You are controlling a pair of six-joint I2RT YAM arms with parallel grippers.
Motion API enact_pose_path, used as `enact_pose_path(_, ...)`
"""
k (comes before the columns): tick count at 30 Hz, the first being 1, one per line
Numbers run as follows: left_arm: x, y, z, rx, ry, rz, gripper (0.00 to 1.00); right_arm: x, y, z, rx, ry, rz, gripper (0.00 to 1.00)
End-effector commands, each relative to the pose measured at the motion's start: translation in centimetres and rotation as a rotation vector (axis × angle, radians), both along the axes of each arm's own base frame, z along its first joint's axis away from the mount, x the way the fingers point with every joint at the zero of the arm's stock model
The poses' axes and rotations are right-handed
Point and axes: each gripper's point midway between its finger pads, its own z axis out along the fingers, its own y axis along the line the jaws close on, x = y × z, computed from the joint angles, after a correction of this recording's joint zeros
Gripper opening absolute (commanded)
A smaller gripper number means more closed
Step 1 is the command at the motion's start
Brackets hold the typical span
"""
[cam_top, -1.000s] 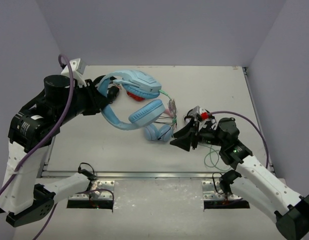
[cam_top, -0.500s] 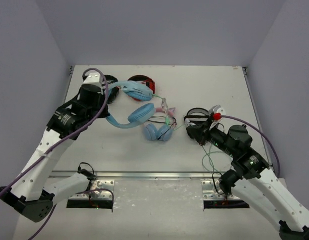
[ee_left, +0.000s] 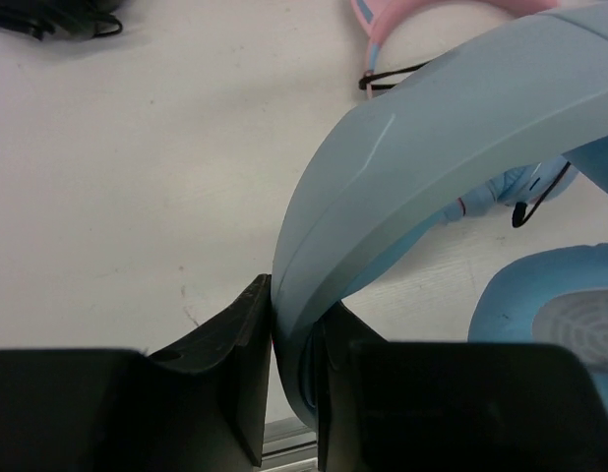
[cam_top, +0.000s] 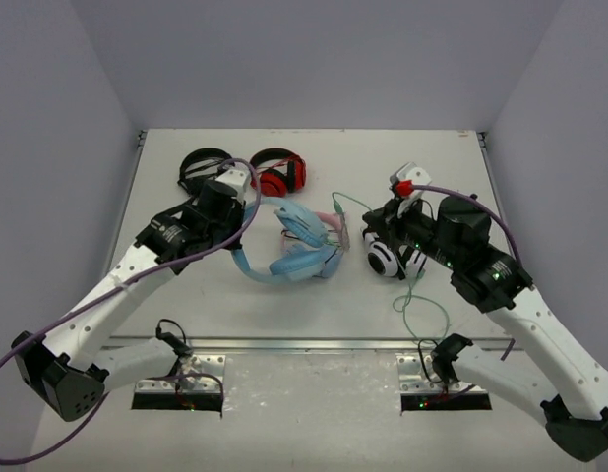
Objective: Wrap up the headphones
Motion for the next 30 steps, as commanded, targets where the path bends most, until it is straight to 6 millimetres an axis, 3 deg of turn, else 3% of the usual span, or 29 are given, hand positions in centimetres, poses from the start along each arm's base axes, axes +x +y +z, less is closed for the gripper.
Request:
enact_pose_path(1,1.4,-2.8,1.5,-0.057,-0.070,-0.048,0.00,-1.5,3.1,1.7,-0.034,-0.060,0.213,0.01)
enact_pose_path(8,2.4,-2.8,0.1,-0.015,-0.053,-0.025,0.00,-5.5,6.9,0.9,-0.187,-0.128,0.520,0.01)
enact_pose_path(9,2.6,-2.9,0.4,-0.014,-0.057,-0.026,0.00,-5.9,7.3,-0.5,-0.233,-0.080,0.556,0.01)
enact_pose_path(17,2.2,-5.5,0.9,-0.045,-0.080,-0.144,0.00,-7.7,9.9,0.7,-0.269,-0.140,0.718,0.01)
enact_pose_path(22,0.5,-8.0,1.7,-0.111,-0.162,-0.253,0.00,-7.2,11.0,1.4,-0.294,-0.136,0.755,0.01)
enact_pose_path(23,0.2,-8.5,1.5,-0.124,-0.160,-0.278,0.00,-6.8,11.4,0.6,-0.312,-0.112,0.762,0.01)
enact_pose_path(26,-0.2,-9.0,1.4,-0.135,-0.157,-0.307,0.00,-6.2,11.8,0.6,-0.321,-0.103,0.748,0.01)
enact_pose_path(30,-0.3,-9.0,1.0,-0.120,-0.153,-0.312,0.01,-3.9,12.0,-0.2,-0.365,-0.093,0.648,0.01)
